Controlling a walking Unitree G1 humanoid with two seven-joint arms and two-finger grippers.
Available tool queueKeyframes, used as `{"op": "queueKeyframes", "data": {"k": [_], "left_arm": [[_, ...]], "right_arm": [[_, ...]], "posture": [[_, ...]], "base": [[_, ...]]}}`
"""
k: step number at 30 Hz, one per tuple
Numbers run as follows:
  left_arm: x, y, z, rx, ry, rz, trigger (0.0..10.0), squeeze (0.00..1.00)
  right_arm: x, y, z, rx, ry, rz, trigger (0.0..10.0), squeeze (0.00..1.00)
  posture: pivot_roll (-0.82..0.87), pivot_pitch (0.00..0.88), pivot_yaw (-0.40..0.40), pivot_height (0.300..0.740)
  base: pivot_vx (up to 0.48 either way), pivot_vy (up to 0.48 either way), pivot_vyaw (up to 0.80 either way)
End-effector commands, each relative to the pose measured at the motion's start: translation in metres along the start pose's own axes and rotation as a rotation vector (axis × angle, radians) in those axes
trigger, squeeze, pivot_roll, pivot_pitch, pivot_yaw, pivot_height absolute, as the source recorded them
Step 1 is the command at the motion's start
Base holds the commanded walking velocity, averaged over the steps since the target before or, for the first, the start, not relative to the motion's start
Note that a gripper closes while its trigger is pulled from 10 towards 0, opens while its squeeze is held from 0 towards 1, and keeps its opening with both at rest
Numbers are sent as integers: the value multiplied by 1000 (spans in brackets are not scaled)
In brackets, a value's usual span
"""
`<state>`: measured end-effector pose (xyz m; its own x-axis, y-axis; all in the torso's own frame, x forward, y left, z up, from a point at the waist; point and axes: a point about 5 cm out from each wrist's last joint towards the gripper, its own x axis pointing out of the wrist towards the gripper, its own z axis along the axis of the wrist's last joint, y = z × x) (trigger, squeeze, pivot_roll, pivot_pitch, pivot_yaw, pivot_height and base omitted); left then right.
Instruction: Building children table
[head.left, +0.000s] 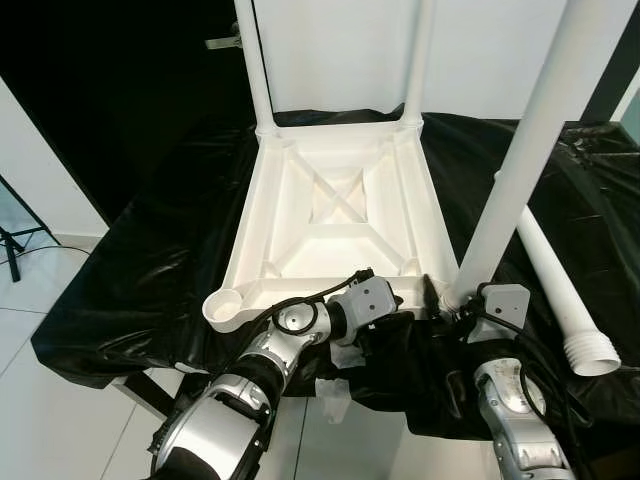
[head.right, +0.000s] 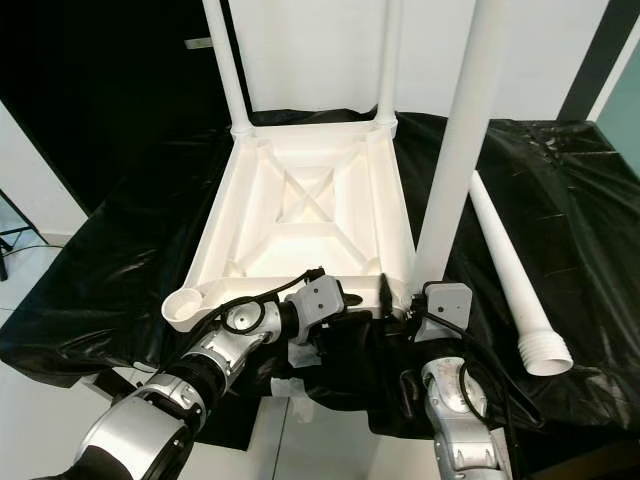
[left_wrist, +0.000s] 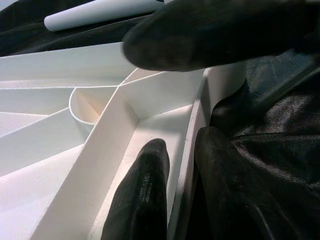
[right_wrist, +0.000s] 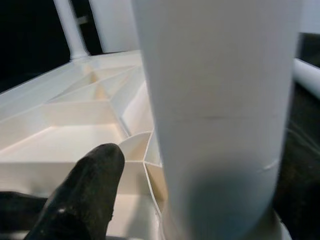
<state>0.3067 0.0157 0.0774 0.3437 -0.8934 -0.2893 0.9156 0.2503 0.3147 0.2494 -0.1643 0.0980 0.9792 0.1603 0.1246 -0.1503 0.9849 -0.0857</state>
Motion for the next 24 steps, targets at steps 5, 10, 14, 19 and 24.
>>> {"op": "queueKeyframes", "data": {"k": [5,10,14,19,24], "left_arm": [[-4,-22,-33,-84,156,-34,10000,0],[-3,-24,-32,-84,153,-41,10000,0],[-3,-25,-33,-89,153,-38,10000,0],[-3,-25,-34,-92,154,-36,10000,0],[-4,-26,-35,-95,154,-33,10000,0]], "right_arm": [[1,5,-1,25,64,306,10000,0],[1,-6,4,-30,93,432,10000,0],[-5,-7,6,-49,106,553,0,0],[-8,-8,5,-44,129,608,0,0],[-11,-7,0,-27,164,639,0,0]], "posture": [[-124,0,60,740],[-126,0,58,740],[-120,0,54,740],[-117,0,51,740],[-114,0,50,740]], "base": [[0,0,0],[0,0,0],[0,0,0],[0,0,0],[0,0,0]]}}
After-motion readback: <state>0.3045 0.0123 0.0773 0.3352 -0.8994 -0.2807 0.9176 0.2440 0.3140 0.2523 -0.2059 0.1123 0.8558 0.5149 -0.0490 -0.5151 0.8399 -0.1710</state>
